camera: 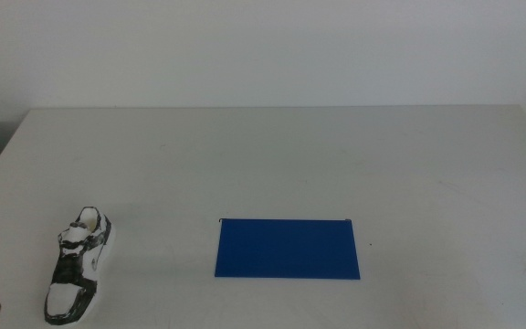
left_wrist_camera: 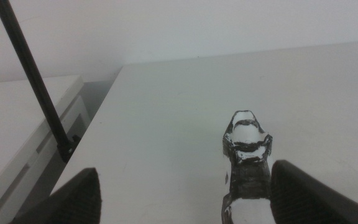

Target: Use one arm to grab the shoe from the table and place it on the mat.

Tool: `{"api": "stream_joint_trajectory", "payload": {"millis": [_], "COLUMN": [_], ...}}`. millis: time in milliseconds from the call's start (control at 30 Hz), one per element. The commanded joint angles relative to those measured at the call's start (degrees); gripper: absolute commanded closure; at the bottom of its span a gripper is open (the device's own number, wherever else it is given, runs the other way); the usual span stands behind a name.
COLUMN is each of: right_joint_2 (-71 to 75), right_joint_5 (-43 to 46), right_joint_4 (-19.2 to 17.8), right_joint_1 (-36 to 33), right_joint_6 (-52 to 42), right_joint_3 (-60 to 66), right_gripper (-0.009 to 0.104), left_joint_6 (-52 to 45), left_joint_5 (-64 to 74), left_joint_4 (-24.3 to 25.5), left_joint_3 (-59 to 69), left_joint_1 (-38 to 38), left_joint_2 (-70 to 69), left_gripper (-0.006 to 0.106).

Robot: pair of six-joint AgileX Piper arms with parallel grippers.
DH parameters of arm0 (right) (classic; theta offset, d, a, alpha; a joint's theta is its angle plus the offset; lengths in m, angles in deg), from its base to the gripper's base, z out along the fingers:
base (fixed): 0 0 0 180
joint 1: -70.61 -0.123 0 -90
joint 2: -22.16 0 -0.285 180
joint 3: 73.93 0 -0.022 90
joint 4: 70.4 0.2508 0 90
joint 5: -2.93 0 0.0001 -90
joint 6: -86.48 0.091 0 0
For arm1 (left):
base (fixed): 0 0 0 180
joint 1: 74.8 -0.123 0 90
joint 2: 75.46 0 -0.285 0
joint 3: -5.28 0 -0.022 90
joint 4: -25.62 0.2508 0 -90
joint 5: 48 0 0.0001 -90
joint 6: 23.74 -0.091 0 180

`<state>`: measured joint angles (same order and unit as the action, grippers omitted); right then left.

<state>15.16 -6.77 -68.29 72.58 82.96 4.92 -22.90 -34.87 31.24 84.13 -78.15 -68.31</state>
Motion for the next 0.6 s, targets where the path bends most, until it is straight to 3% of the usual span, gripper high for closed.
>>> {"api": "stream_joint_trajectory", "payload": {"millis": [0, 233, 567], "right_joint_2": [1.16, 1.16, 1.16], "right_joint_5": [4.55, 4.55, 4.55], "right_joint_4": [-0.49, -0.49, -0.49], "right_joint_1": [0.27, 0.27, 0.27], "right_joint_6": [-0.72, -0.72, -0.72], "right_joint_3": [-0.54, -0.54, -0.54], "right_gripper": [0.029, 0.029, 0.029], "left_joint_6": [0.8, 0.79, 0.4], "left_joint_5": [-4.71, -2.64, 17.15], "left_joint_4": [-0.4, -1.49, -3.31], "left_joint_3": [0.16, -6.84, -28.24], "left_joint_1": [0.35, 0.35, 0.35], "left_joint_2": [-1.51, 3.92, 20.6], "left_gripper": [0.007, 0.007, 0.007]}}
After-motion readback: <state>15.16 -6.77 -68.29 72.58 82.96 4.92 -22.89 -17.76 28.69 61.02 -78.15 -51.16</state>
